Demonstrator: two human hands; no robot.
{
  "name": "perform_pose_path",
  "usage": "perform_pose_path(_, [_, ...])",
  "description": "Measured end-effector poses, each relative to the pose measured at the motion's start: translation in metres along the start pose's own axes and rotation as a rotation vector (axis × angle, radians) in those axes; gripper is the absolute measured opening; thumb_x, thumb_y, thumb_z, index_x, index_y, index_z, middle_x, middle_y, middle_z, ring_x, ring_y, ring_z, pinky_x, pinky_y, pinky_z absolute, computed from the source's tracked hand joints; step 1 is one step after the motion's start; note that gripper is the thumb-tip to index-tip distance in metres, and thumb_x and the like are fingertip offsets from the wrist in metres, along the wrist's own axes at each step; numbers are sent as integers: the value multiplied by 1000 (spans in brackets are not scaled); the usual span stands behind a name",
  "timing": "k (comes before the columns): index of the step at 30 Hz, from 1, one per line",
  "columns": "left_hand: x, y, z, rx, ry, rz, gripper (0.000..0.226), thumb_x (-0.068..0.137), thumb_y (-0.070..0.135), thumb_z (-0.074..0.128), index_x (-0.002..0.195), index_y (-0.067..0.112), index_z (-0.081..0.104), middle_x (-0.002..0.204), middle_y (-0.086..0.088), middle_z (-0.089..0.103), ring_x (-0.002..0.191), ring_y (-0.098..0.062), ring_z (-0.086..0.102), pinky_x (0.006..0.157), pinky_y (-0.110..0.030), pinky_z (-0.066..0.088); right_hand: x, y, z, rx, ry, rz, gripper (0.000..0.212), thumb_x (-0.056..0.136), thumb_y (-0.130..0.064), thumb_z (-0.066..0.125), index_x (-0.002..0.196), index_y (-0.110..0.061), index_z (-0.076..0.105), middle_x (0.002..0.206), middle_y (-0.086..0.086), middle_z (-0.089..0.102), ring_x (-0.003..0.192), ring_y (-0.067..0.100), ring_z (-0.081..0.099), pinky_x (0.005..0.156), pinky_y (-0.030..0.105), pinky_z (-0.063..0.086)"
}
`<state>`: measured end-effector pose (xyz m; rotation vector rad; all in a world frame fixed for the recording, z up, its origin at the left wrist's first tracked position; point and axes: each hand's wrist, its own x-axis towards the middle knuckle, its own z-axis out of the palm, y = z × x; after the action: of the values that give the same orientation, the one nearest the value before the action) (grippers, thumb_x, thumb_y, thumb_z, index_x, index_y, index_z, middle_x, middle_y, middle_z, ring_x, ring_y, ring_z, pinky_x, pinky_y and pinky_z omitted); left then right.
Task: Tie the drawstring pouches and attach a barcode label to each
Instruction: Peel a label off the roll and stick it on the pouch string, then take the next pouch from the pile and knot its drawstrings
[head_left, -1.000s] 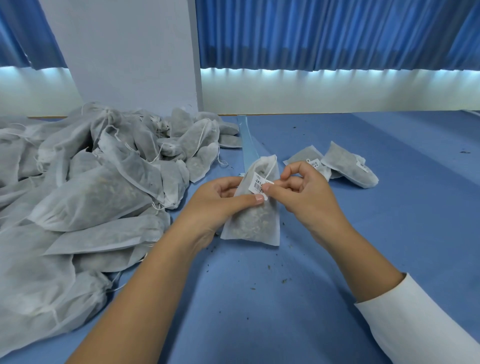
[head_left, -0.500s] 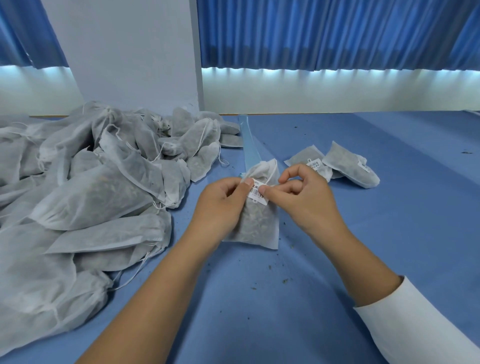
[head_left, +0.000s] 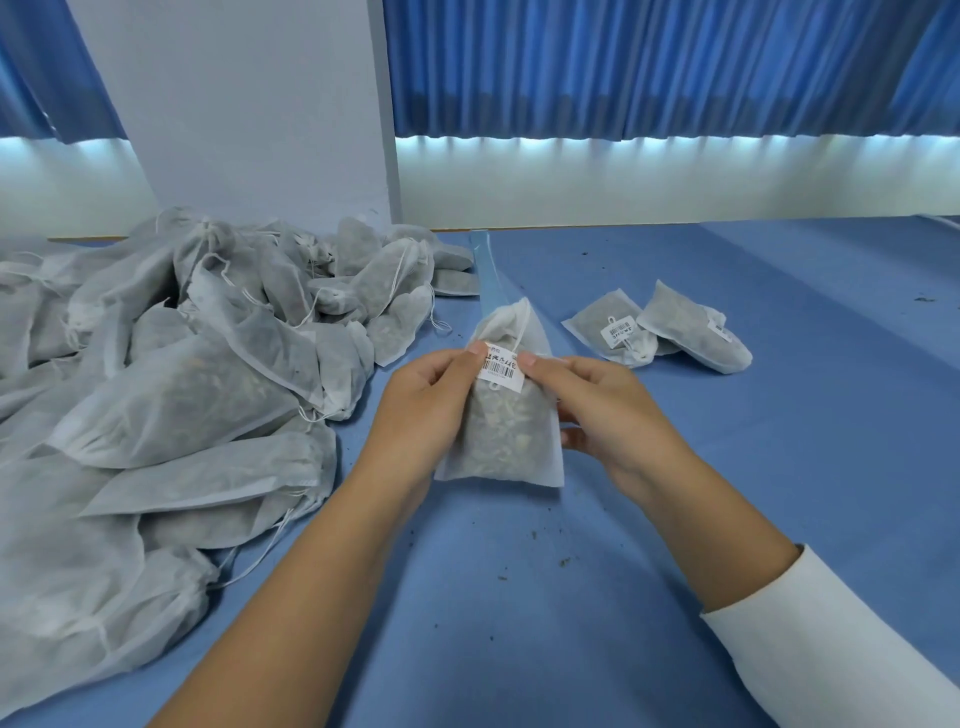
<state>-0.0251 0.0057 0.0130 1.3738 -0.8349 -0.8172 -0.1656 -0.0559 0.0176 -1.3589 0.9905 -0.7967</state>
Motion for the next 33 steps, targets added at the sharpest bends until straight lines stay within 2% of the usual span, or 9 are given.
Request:
perform_pose_path(8, [4,-5,1,63,89,74,28,96,37,61,74,25,74,70,13,71,64,1,62,59,-14,49,0,2,3,61,-46,-57,25,81,-36,76,97,-18,73,92,0,76,79,12,72,62,24,55])
perform_pose_path(13, [4,-7,2,66,121,92,28,97,36,60,81,20,75,79,2,75,71,-9,64,69,-28,52,-1,1,6,-28,27,-110,27,83,-32,74,103,-20,62,82,-5,75,70,7,70,57,24,54])
perform_pose_path(16, [9,-6,-6,-35,176,59,31,97,34,60,78,14,72,67,3,66,64,-10,57,63,-28,47,-4,1,4,-131,-52,-174,28,87,-29,70,100,-22,47,75,-9,73,63,3,65,47,24,49])
perform_pose_path(20, [16,-6,-16,-103,209,9,30,97,33,62,90,6,72,80,-8,67,74,-20,58,70,-34,45,-7,5,9,-124,-221,-214,25,94,-21,64,95,-14,41,68,-4,71,71,23,74,39,23,42])
perform_pose_path(22, [18,-8,-19,-84,184,-37,40,97,38,59,99,0,70,87,-11,70,79,-25,64,71,-37,50,-5,6,10,-120,-209,-238,24,95,-20,63,93,-13,41,62,-6,68,70,23,73,39,22,43])
perform_pose_path(24, [22,-6,-25,-110,149,-103,43,98,46,55,101,5,70,91,-5,76,78,-20,73,64,-30,59,-3,6,7,-107,-185,-248,19,95,-18,63,90,-13,45,65,-2,68,68,21,73,40,21,43])
perform_pose_path(27, [29,-4,-37,-129,245,-152,33,99,44,53,95,13,62,96,-1,69,76,-17,69,56,-25,58,3,7,-1,-97,-156,-250,12,97,-10,58,87,-17,57,71,-5,67,69,17,72,45,18,43])
perform_pose_path(30, [34,-13,-47,136,374,-52,14,98,27,55,98,15,62,100,-4,62,74,-14,62,68,-34,56,10,5,-6,104,18,-279,31,96,4,47,85,-17,67,83,-8,70,75,9,70,56,14,47])
perform_pose_path(33, [35,-21,-50,478,443,60,21,93,20,54,111,13,62,122,-2,46,84,-15,56,67,-27,47,18,2,-17,492,78,-251,30,98,0,50,116,-20,63,97,-6,64,104,15,68,81,23,57])
